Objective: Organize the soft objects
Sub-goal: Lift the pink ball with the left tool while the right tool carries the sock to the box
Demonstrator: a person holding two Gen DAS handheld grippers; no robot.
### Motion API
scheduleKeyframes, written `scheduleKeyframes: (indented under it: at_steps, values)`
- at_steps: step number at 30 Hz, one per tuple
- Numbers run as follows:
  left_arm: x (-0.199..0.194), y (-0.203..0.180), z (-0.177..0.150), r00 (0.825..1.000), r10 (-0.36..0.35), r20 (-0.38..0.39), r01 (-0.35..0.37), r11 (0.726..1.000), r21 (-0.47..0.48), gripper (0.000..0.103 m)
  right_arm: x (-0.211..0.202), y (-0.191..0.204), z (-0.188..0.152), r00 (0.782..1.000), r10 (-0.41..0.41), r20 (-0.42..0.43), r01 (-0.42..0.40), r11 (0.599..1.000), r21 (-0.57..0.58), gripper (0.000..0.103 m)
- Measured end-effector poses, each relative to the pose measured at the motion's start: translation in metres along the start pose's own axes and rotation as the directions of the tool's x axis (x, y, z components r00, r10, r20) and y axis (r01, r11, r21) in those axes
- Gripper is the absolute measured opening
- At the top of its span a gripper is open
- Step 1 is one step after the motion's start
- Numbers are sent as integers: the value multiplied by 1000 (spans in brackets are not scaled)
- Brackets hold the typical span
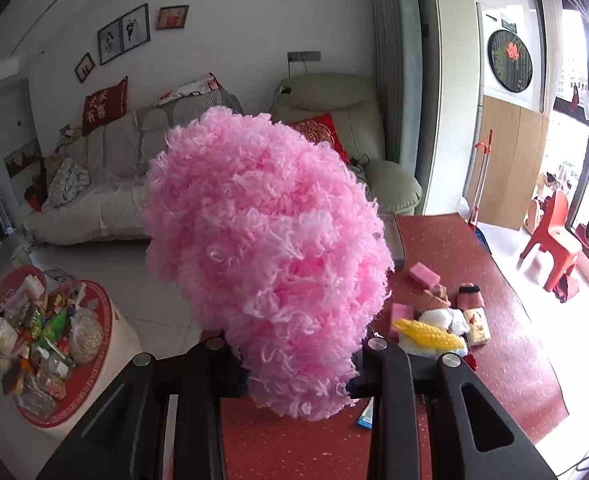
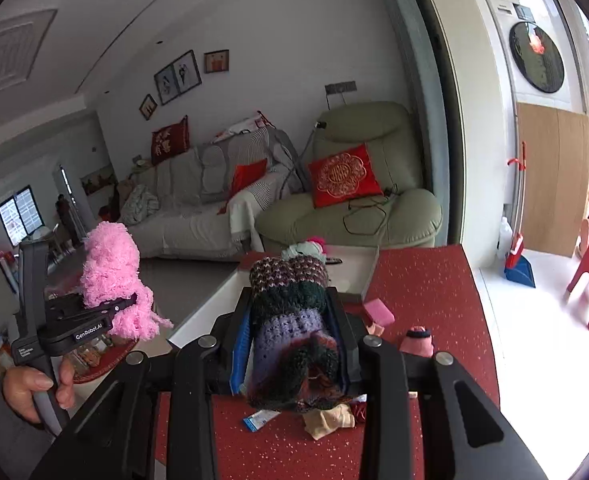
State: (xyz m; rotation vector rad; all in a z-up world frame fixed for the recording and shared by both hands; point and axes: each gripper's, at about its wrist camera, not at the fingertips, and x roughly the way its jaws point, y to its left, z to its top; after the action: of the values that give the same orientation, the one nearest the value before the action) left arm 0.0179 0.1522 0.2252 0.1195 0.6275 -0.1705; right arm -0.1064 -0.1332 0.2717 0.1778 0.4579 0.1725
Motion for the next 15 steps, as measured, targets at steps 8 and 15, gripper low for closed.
scheduleKeyframes:
  at_steps: [8,15]
  values:
    - [-110,71,75,988,43,151,-40,999,-20,33,-67,68,124,981,171,91,-165,984,-68,36]
    - [-214,119,115,969,106,223,-106,994,-10,33,-145,144,196,938,277,208,-241,954,-180,37]
